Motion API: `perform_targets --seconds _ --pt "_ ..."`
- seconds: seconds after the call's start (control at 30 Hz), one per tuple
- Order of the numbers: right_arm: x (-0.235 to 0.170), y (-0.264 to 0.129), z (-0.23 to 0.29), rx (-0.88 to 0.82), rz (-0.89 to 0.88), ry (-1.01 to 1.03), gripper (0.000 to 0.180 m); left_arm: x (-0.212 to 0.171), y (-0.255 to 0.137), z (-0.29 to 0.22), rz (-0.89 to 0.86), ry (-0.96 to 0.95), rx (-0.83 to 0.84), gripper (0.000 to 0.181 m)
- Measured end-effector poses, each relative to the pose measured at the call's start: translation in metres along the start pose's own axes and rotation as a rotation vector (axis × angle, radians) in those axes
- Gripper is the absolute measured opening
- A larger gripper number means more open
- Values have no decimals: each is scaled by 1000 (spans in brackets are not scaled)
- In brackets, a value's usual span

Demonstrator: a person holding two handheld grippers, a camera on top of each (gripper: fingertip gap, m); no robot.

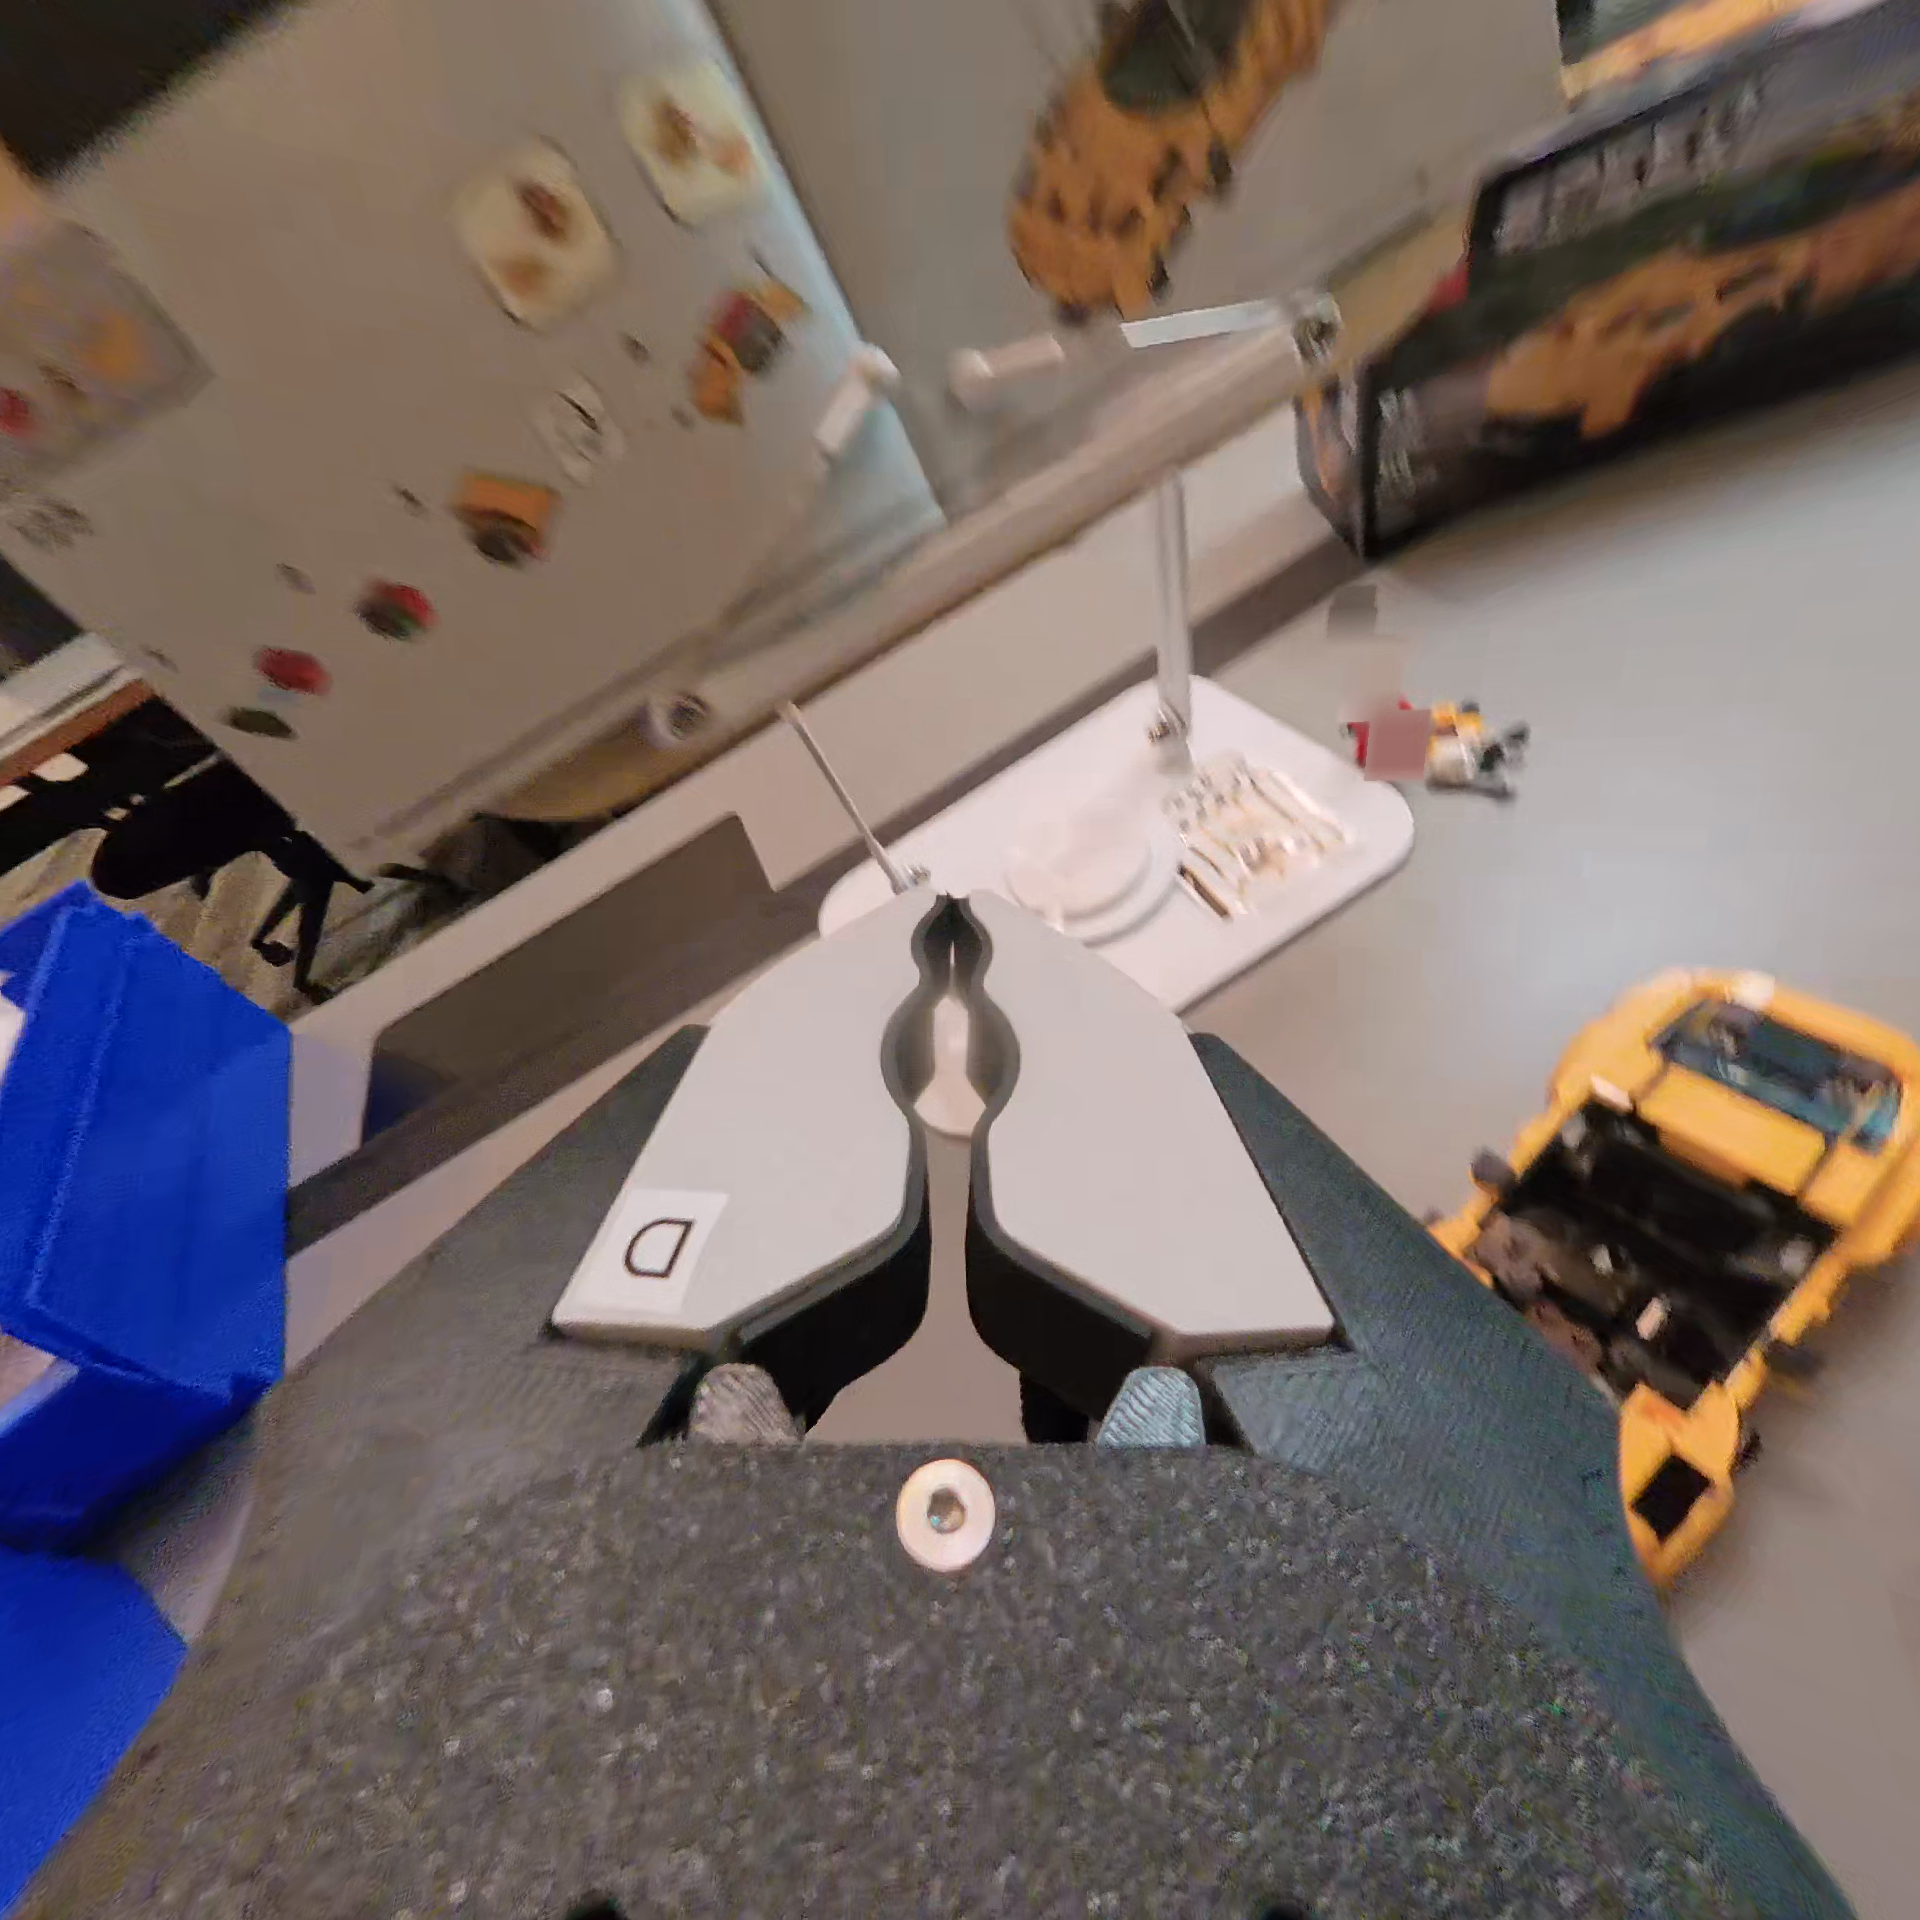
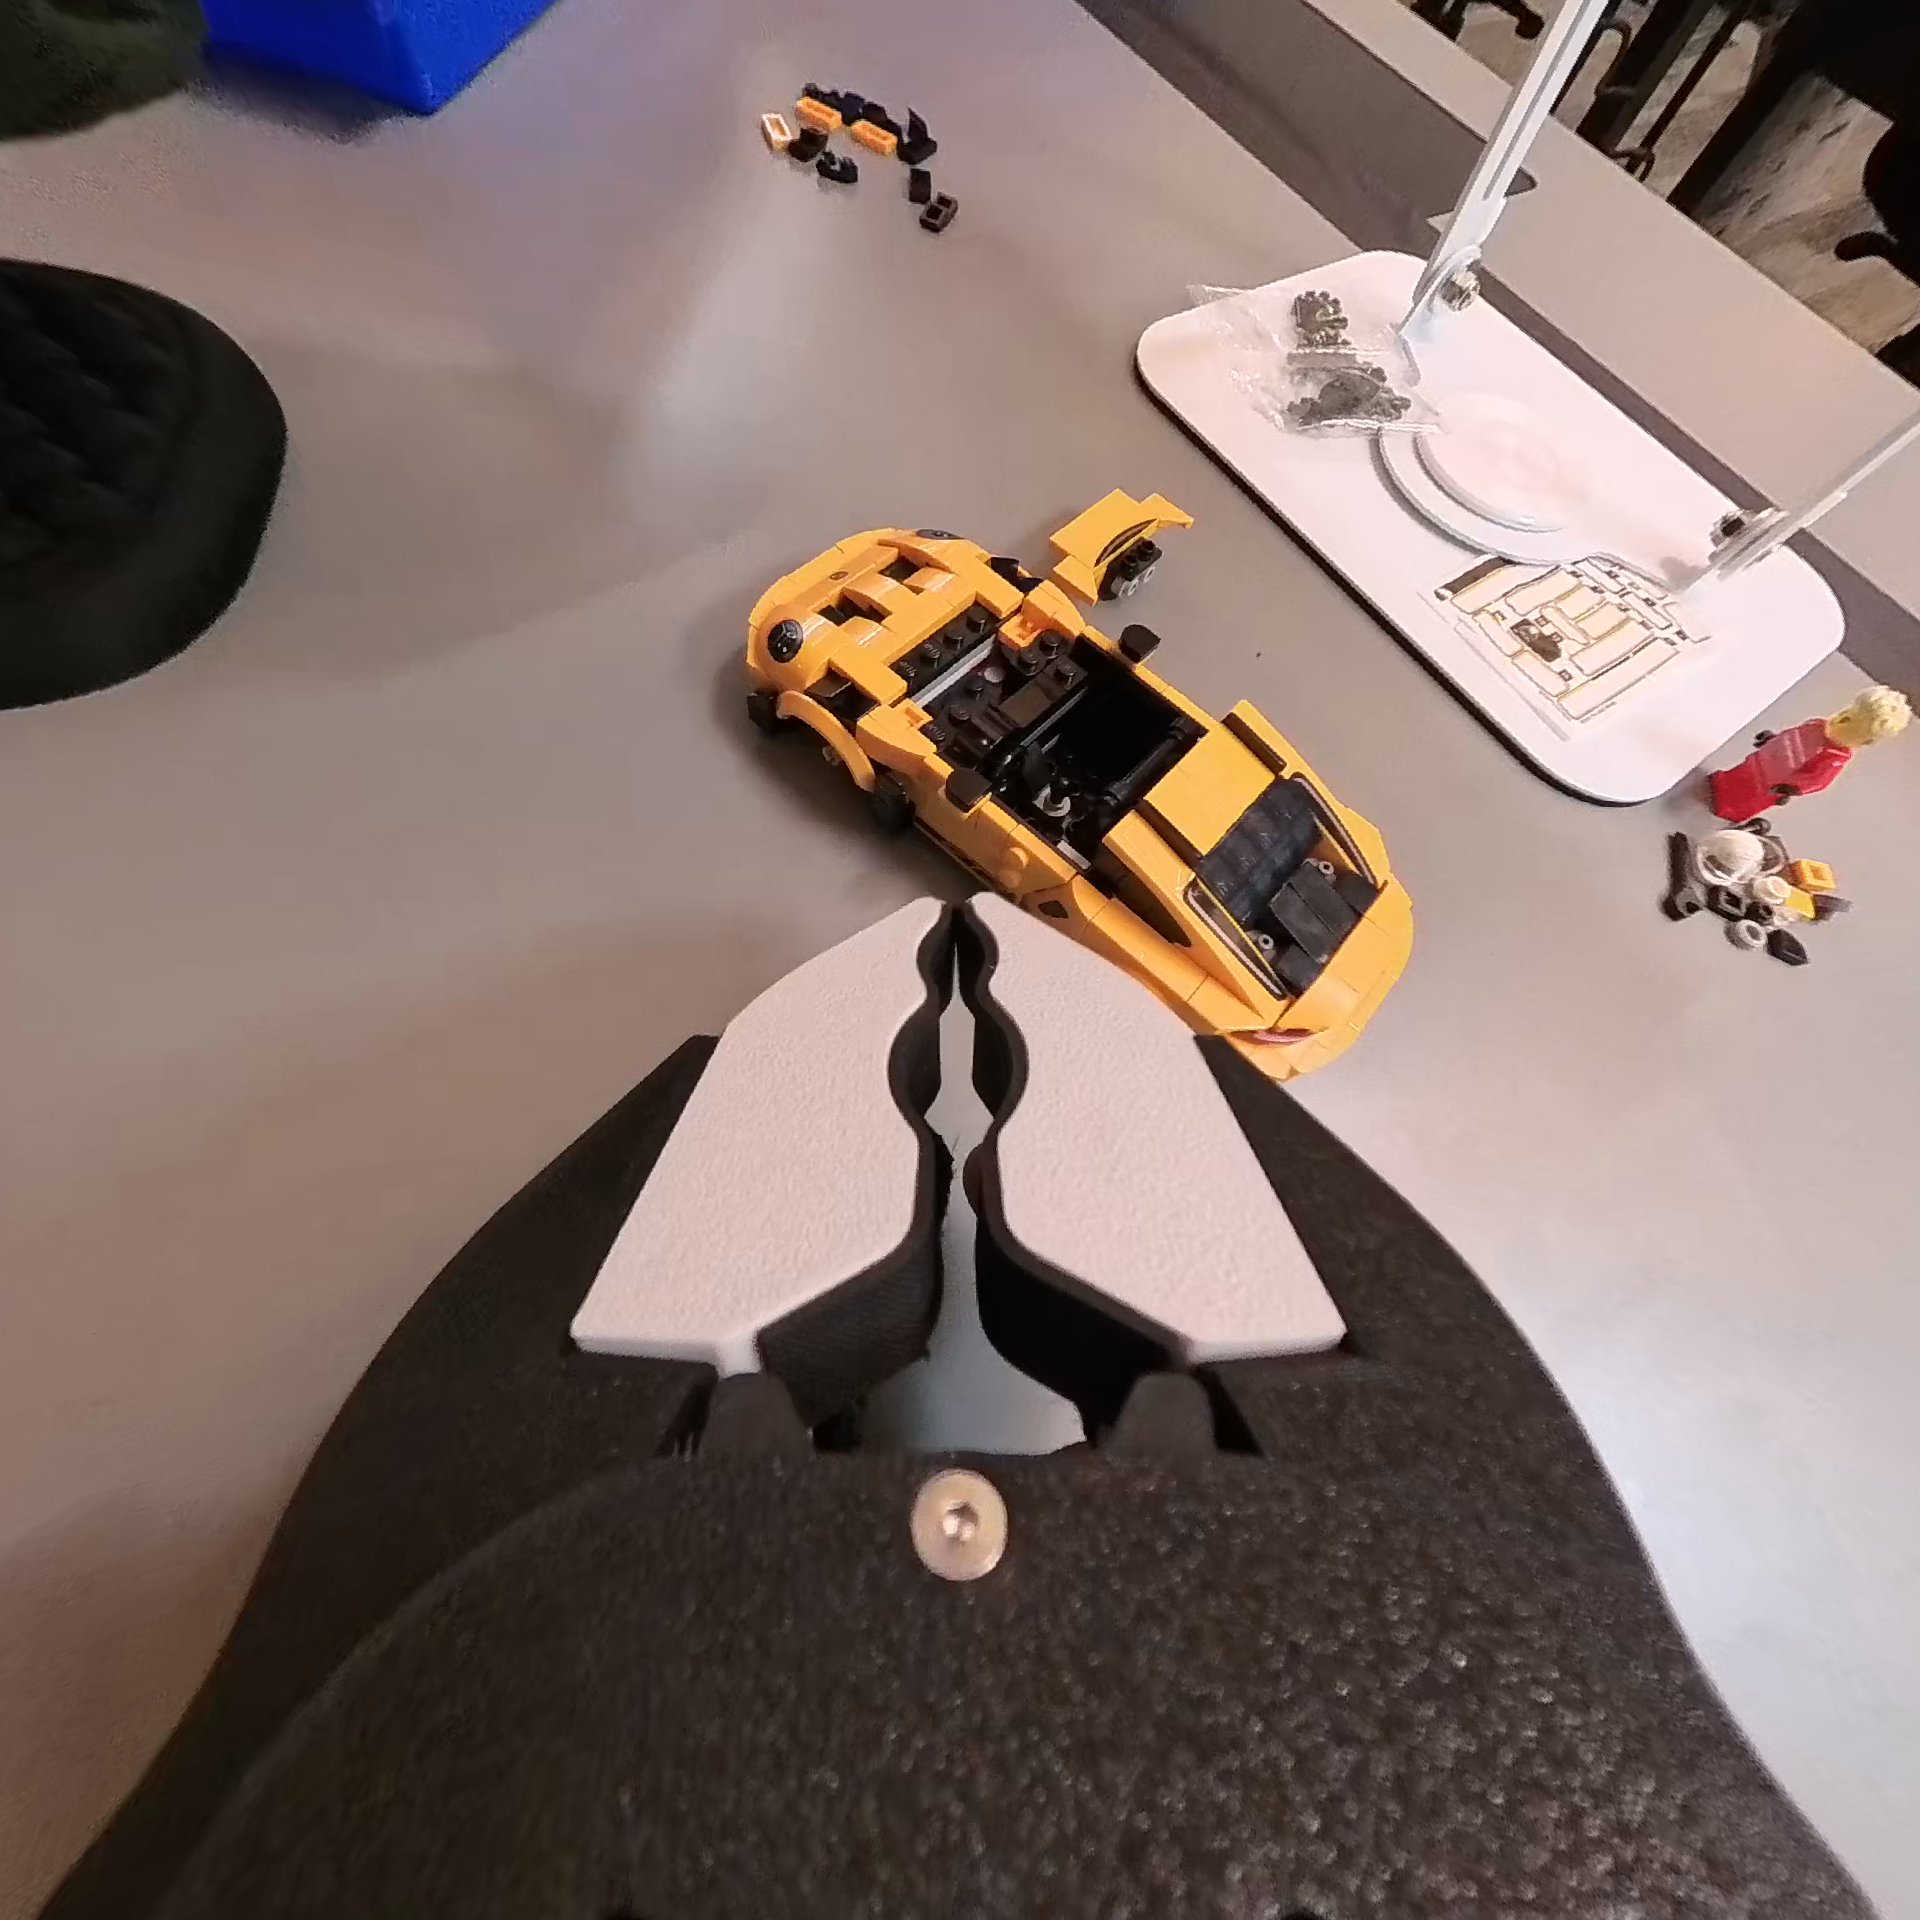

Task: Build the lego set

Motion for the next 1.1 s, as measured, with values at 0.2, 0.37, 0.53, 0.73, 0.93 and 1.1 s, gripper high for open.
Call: perform_targets --seconds 0.2,0.37,0.53,0.73,0.93,1.1 --pt "8 -5 -8 -22 -47 30 0 50 -7 50 -148 -113 93 0" --pt "18 -10 -28 -96 -105 103 0 65 0 78 -189 -191 145 0" --pt "31 -21 -57 -202 -202 201 0 70 14 82 -205 -214 155 0" --pt "37 -28 -71 -240 -261 263 0 81 39 61 -211 -184 112 0" --pt "39 -30 -71 -234 -285 269 0 86 56 37 -204 -146 72 0" --pt "37 -30 -71 -227 -284 266 0 86 58 16 -189 -116 4 0"
Point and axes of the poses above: each gripper's, where its closed fingertips meet, y out along the fingers, x out of its top, z = x × y across the jaws, the point moved 1 cm from there along -y, back along the fingers, and after that the axes turned 12 degrees about -x, right-handed, at the moved point
